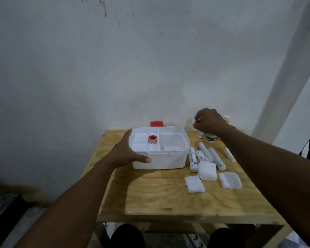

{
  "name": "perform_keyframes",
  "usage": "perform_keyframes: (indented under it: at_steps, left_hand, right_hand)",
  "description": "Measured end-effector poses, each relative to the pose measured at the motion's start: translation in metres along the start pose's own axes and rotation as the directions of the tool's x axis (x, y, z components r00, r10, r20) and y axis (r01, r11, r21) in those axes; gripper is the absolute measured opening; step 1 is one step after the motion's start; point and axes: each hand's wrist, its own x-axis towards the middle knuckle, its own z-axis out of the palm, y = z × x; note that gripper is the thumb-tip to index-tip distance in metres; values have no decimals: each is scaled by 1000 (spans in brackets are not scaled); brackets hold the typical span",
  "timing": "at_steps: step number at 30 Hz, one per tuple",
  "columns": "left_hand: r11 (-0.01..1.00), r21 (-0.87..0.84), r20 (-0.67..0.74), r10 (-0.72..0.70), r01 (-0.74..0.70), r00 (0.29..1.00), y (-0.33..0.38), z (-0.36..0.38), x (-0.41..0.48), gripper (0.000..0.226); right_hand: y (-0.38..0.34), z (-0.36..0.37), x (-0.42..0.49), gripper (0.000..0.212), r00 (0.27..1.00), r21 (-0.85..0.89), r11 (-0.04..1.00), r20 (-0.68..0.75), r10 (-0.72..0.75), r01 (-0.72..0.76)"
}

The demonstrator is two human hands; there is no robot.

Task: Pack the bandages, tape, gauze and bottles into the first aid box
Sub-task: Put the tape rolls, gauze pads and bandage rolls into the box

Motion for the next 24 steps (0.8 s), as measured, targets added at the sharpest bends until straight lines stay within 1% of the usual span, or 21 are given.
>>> perform_keyframes:
  at_steps: [2, 3, 4, 6, 8, 12, 20, 22, 24]
  left_hand:
    - [1000, -1, 7, 3, -3, 1000, 0, 0, 0, 119]
    - [1000, 0, 10, 5, -5, 1000, 0, 1, 0, 119]
    - [1000, 5, 10, 7, -7, 1000, 0, 1, 1, 120]
    - [1000, 18, 13, 11, -11, 1000, -1, 1, 1, 120]
    - [1000, 24, 18, 12, -13, 1000, -2, 1, 2, 121]
    - [1000, 30, 11, 6, -6, 1000, -4, 2, 3, 125]
    - [999, 35, 0, -16, 16, 1000, -8, 2, 3, 128]
    - [999, 32, -3, -11, 11, 1000, -10, 2, 4, 128]
    - [1000, 19, -3, -5, 5, 1000, -11, 1, 5, 128]
  right_hand:
    - [-44, -1, 2, 32, 993, 151, 982, 23, -119, 114]
    - [-65, 3, 1, 34, 984, 193, 968, 50, -172, 160]
    - [-85, 8, 0, 36, 973, 208, 958, 74, -219, 199]
    - [-115, 24, -1, 34, 955, 176, 951, 105, -276, 255]
    - [-129, 42, 2, 29, 952, 131, 957, 128, -277, 261]
    - [-136, 61, 6, 22, 959, 63, 971, 156, -239, 232]
    - [-128, 69, 7, 18, 978, 100, 978, 84, -193, 184]
    - [-125, 72, 5, 20, 981, 108, 978, 54, -186, 179]
    - [-123, 74, 3, 24, 980, 93, 978, 55, -192, 186]
